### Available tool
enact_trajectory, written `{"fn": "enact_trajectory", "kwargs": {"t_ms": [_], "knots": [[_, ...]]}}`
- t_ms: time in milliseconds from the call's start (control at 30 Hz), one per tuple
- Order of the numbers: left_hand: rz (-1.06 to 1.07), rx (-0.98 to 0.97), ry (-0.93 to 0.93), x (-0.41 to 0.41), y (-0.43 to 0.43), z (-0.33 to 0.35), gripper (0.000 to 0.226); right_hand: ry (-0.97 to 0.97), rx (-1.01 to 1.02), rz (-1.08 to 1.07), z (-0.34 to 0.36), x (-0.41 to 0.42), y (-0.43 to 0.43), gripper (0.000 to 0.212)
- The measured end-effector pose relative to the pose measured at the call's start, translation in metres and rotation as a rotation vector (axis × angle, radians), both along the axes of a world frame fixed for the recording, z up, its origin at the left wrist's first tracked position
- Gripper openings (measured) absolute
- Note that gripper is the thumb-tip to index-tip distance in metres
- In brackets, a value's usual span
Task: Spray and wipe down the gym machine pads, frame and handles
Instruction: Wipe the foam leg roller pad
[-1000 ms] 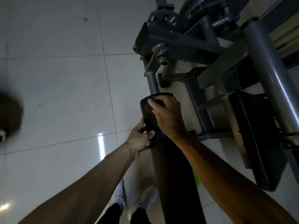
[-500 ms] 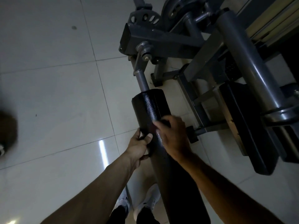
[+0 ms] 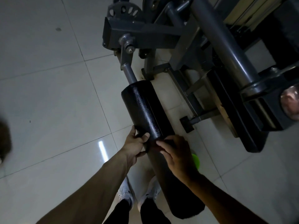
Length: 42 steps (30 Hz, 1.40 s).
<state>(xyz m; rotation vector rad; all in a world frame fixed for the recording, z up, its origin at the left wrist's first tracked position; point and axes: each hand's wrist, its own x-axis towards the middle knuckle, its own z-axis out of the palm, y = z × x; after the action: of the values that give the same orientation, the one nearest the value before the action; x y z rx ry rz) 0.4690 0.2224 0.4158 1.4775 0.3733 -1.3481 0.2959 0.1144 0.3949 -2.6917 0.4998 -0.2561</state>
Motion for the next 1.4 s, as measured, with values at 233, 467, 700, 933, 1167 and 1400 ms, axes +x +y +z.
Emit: {"fn": "enact_trajectory", "kwargs": {"t_ms": [233,467,700,933,1167,1400], "knots": [[0.052,-0.007,-0.055,-0.014,0.001,-0.002,0.067,-0.041,0.052,-0.174,0.002,0.107,-0.024,0.038],[-0.025,0.018,-0.044,-0.028,0.013,0.002,0.071,0.028,0.073,-0.126,0.008,0.016,0.009,0.043],[-0.029,0.032,-0.054,-0.046,0.008,0.014,0.036,0.098,0.099,-0.13,0.019,-0.103,0.036,0.041],[0.058,0.097,-0.073,-0.057,0.011,-0.001,0.048,0.031,0.068,-0.18,0.018,0.044,-0.008,0.043],[-0.008,0.039,0.008,-0.089,0.013,-0.01,0.029,0.114,0.069,0.148,0.023,-0.098,0.002,0.043],[0.097,0.06,-0.054,-0.101,0.003,-0.013,0.036,0.079,0.099,0.18,0.021,-0.096,-0.004,0.034]]}}
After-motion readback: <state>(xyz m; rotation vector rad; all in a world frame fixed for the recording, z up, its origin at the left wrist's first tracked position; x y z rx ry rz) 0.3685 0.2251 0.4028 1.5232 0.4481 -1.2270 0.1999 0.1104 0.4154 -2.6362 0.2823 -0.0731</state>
